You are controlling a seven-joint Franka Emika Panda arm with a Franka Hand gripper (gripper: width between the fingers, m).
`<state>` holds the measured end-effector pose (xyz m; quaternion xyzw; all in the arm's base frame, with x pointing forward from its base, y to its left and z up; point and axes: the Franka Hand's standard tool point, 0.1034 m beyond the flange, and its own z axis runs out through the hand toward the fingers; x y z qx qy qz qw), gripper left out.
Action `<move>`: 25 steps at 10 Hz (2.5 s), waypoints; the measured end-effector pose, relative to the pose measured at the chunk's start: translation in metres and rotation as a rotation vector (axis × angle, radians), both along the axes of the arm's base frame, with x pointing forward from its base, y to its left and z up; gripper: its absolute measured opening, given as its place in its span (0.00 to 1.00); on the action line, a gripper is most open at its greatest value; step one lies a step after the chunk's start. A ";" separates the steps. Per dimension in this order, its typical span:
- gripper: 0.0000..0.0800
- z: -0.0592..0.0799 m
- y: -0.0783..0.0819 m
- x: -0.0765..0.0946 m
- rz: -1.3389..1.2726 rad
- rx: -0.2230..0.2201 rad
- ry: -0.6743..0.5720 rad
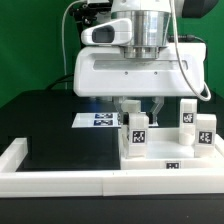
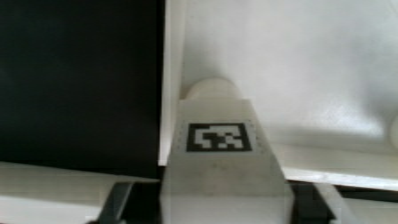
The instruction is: Assemble square table
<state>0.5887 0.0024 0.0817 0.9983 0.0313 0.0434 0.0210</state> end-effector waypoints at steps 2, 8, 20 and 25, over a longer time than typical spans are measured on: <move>0.37 0.000 0.000 -0.001 -0.267 0.026 -0.010; 0.37 -0.002 0.008 -0.002 -0.942 0.093 -0.034; 0.81 -0.003 0.019 -0.002 -0.775 0.092 -0.024; 0.81 -0.003 0.015 -0.002 -0.271 0.044 -0.005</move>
Offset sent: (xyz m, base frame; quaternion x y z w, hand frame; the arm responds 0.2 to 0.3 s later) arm -0.0128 -0.0099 0.0025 -0.0124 -0.0010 0.2847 0.9585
